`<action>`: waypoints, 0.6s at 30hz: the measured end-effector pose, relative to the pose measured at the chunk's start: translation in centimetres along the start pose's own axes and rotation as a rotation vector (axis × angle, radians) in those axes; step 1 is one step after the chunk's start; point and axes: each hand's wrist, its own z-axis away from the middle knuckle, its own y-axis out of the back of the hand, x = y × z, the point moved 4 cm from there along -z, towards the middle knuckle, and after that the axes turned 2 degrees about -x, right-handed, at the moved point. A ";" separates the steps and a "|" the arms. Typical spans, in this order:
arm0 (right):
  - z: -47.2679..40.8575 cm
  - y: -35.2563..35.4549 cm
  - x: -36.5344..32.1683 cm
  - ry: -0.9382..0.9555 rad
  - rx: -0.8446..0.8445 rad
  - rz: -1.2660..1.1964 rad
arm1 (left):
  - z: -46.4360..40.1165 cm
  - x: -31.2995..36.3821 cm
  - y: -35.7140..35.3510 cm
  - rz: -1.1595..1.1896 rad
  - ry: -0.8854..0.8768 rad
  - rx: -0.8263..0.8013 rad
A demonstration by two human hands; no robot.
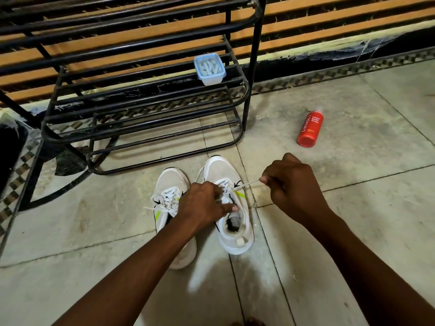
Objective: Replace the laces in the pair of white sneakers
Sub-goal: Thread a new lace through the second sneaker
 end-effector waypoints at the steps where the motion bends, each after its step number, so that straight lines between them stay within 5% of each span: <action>1: 0.0 -0.1 -0.2 0.004 -0.006 -0.004 | 0.0 0.0 0.0 -0.004 0.004 0.001; 8: -0.3 0.4 -0.8 0.054 0.042 -0.038 | 0.2 -0.8 0.2 0.275 0.004 -0.022; 13: -0.2 0.6 -0.5 0.032 0.135 -0.017 | 0.1 0.6 2.4 0.507 -0.071 0.132; 18: -0.7 1.2 -0.8 -0.008 0.193 -0.197 | 0.0 5.1 3.6 0.764 -0.362 -0.143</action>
